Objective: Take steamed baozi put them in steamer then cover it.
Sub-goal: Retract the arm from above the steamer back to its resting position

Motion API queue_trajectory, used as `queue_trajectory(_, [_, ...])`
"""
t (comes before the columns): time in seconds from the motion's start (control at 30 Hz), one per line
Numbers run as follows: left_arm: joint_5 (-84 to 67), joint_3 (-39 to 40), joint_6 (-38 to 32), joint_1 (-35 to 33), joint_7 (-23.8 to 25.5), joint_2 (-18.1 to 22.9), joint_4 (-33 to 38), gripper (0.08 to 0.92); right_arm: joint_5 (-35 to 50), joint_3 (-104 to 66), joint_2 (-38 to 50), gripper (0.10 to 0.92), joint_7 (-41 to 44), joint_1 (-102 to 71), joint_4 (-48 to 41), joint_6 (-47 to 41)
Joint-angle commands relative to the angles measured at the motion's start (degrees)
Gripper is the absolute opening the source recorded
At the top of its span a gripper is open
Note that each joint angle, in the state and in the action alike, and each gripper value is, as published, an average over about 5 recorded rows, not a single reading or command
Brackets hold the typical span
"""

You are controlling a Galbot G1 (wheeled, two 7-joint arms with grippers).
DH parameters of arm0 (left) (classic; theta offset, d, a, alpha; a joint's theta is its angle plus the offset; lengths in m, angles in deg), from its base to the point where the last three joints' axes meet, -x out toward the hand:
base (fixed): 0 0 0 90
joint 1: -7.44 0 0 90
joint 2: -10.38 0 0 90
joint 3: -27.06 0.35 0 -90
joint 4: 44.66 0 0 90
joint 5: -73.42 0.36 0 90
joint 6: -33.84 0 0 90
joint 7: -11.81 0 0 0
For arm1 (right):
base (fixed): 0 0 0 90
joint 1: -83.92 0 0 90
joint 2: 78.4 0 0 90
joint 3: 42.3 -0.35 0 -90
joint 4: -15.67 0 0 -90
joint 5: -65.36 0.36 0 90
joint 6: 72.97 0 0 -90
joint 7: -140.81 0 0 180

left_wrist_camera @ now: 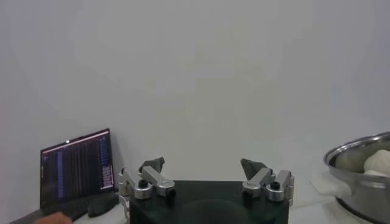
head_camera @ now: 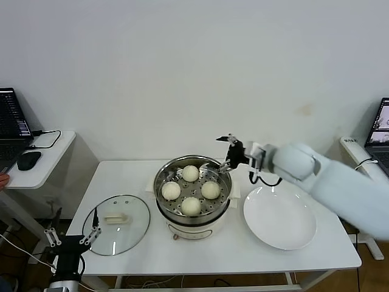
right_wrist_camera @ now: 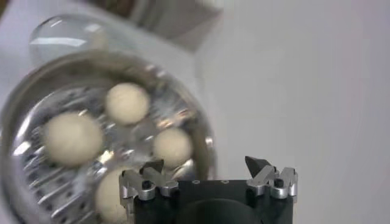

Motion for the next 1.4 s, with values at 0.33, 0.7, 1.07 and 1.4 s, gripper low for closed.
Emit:
queue_trajectory(0.33, [5.7, 3.6, -2.1, -0.8, -2.0, 1.1, -2.5, 0.823, -14.3, -71.4, -27.3, 0.823, -6.1, -70.3, 6.6, 26.7])
queue_trajectory(0.7, [36.0, -0.4, -4.0, -0.9, -4.9, -0.7, -9.8, 0.823, -18.3, -78.8, -42.0, 0.823, -4.2, -85.0, 9.3, 31.3])
queue_trajectory(1.07, [60.5, -5.7, -5.6, -7.2, -8.4, -3.7, -14.3, 0.823, -21.4, -78.3, -44.4, 0.823, -6.4, -88.1, 9.8, 34.7])
queue_trajectory(1.4, [64.9, -0.1, -5.2, 1.4, -2.4, -7.4, -15.5, 0.823, -22.3, -77.2, -45.4, 0.823, -7.3, -88.7, 9.2, 35.2])
